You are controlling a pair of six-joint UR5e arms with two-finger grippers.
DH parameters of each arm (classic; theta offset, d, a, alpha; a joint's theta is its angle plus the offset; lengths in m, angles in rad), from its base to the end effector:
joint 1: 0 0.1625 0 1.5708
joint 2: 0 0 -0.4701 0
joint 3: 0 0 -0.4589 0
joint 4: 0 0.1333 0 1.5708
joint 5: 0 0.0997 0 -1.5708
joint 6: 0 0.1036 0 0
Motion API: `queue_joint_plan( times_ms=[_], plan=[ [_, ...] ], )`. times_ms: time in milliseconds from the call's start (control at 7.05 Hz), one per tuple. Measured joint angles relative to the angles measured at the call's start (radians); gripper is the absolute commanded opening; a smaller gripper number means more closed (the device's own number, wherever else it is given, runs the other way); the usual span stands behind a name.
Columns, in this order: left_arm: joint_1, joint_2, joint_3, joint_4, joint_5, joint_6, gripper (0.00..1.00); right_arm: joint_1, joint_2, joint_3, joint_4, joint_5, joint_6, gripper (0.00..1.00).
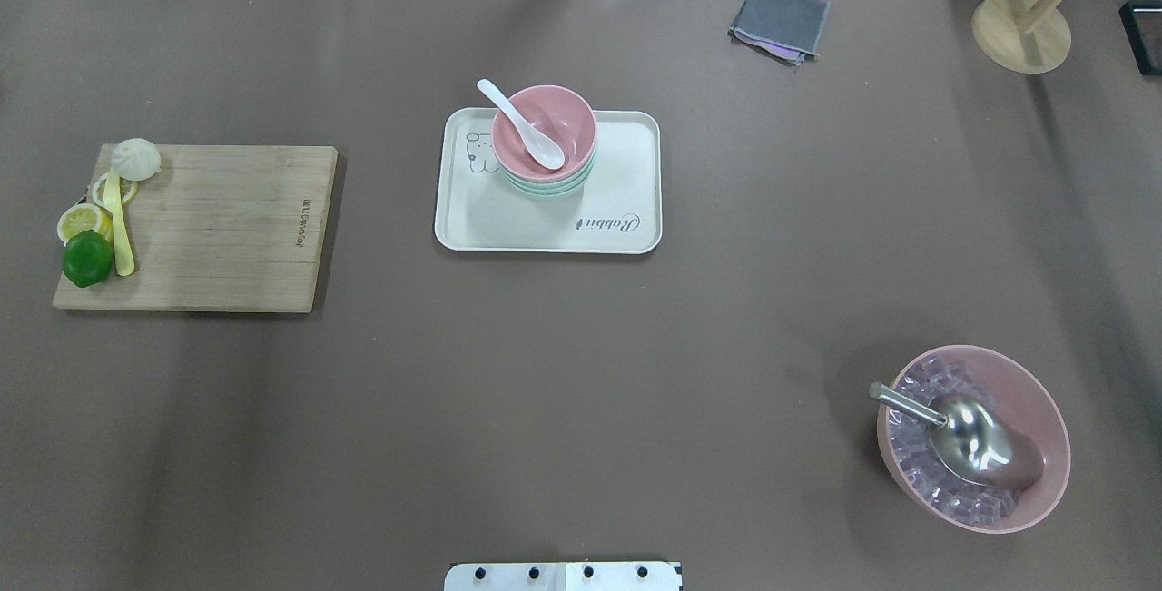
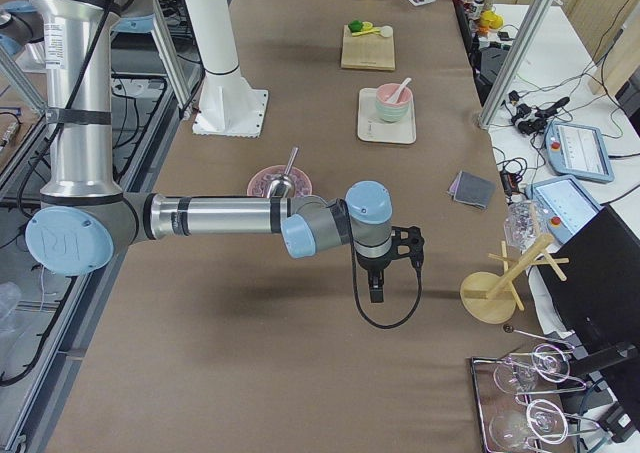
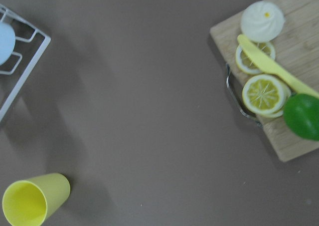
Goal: Stack pink bowl on green and place spoon
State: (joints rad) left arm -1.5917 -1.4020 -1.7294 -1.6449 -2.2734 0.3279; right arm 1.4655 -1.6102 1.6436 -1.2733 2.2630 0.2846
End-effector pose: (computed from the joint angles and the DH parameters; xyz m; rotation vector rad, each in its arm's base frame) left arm -0.0765 -0.4830 0.7031 0.1830 0.6841 0.3166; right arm 0.0079 -0.5643 0.6599 0.1786 -0.7340 0.0562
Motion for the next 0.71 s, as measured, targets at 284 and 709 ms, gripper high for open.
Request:
queue_joint_plan(
  times_ms=[284, 709],
  plan=[
    [-0.033, -0.006, -0.016, 0.11, -0.008, -0.081, 0.98, 0.003, -0.013, 0.001, -0.006, 0.003, -0.018, 1.0],
    [-0.038, -0.01, -0.081, 0.208, -0.035, -0.226, 0.98, 0.022, -0.027, 0.012, -0.07, 0.026, -0.078, 1.0]
  ],
)
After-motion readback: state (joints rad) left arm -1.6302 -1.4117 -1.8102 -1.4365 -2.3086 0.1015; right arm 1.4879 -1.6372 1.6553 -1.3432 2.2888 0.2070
